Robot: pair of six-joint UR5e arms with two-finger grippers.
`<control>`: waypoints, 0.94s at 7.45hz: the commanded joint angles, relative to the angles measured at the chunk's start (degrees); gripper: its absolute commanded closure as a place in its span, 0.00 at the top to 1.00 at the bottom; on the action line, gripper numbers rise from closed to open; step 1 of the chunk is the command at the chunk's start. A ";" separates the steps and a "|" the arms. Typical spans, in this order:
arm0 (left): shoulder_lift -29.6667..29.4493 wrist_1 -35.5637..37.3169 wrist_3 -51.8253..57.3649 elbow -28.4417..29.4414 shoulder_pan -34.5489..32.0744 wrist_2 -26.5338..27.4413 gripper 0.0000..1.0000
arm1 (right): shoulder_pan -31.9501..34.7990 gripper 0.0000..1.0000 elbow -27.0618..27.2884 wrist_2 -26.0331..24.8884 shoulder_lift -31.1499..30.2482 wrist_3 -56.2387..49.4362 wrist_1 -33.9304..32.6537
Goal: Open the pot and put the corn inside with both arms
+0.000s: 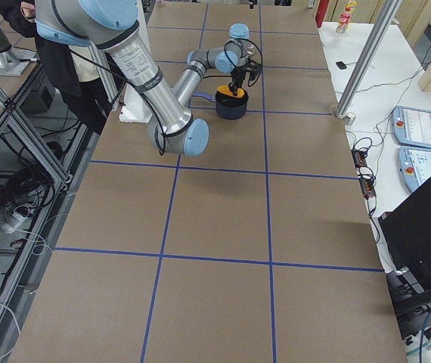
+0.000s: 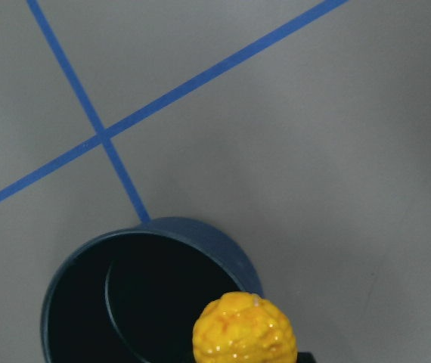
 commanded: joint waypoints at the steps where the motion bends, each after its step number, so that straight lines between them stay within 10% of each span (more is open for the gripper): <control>1: -0.01 1.17 1.28 0.13 -0.86 -0.08 0.98 | -0.56 0.35 -3.51 -0.75 -0.02 0.32 5.65; 2: -0.01 1.26 1.28 0.04 -0.95 -0.17 0.98 | -0.57 0.37 -3.43 -0.75 -0.02 0.33 5.66; 4: -0.01 1.26 1.28 0.13 -1.04 -0.17 0.98 | -1.26 1.00 -2.99 -2.84 -0.20 -0.63 5.66; 7: -0.10 2.40 1.55 0.22 -1.83 -0.17 0.98 | 5.79 1.00 -0.72 0.53 -1.42 -9.29 5.40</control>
